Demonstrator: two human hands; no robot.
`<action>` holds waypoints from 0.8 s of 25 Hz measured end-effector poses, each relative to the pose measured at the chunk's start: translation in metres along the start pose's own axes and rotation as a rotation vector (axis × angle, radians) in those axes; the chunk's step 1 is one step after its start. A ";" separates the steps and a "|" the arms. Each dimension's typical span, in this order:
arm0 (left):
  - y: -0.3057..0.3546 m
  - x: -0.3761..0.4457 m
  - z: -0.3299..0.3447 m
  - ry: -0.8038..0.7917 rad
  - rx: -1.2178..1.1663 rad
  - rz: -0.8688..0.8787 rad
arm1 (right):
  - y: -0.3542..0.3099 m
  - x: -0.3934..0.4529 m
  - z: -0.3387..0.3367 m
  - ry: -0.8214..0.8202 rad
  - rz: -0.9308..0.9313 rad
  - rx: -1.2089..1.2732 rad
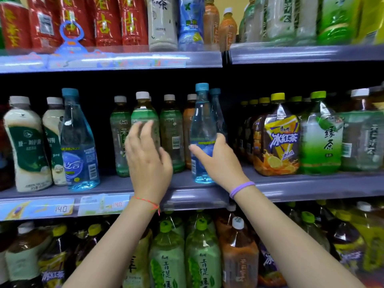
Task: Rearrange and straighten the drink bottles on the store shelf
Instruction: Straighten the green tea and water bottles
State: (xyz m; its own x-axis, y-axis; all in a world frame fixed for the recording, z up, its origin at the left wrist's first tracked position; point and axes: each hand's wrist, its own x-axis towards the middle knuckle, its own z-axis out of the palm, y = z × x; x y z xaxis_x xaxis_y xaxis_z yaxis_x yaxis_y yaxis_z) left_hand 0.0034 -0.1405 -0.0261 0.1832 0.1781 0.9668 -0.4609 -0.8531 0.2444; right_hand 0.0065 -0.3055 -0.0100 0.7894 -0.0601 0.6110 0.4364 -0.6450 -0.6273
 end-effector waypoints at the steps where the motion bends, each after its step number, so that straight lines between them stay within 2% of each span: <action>1: 0.008 0.000 0.000 -0.054 -0.125 0.020 | -0.003 -0.002 0.003 0.001 -0.037 0.028; 3: 0.024 -0.002 0.002 -0.244 -0.318 -0.104 | -0.006 -0.002 0.001 0.132 -0.077 0.039; 5: 0.030 -0.006 0.008 -0.357 -0.310 -0.249 | 0.003 0.010 -0.008 0.281 -0.018 0.006; 6: 0.030 -0.009 0.011 -0.400 -0.294 -0.317 | 0.008 0.019 -0.013 0.274 0.054 0.000; 8: 0.028 -0.009 0.016 -0.464 -0.282 -0.422 | 0.016 0.039 -0.019 0.133 0.226 0.075; 10: 0.028 -0.009 0.020 -0.475 -0.269 -0.466 | 0.022 0.057 -0.015 0.020 0.326 0.196; 12: 0.027 -0.009 0.019 -0.473 -0.255 -0.483 | 0.025 0.063 -0.010 0.014 0.351 0.261; 16: 0.031 -0.003 0.014 -0.424 -0.262 -0.431 | 0.030 0.068 -0.009 0.040 0.289 0.317; 18: 0.032 0.009 0.014 -0.375 -0.267 -0.360 | 0.028 0.061 -0.014 -0.004 0.255 0.450; 20: 0.034 0.026 0.011 -0.393 -0.253 -0.366 | 0.025 0.050 -0.018 -0.049 0.175 0.504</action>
State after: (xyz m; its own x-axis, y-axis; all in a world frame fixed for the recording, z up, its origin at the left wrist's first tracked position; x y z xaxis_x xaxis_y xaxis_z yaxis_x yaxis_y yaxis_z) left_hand 0.0026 -0.1700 0.0065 0.6547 0.2025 0.7283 -0.4908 -0.6189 0.6133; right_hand 0.0492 -0.3388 0.0133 0.8828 -0.0900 0.4610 0.4405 -0.1823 -0.8791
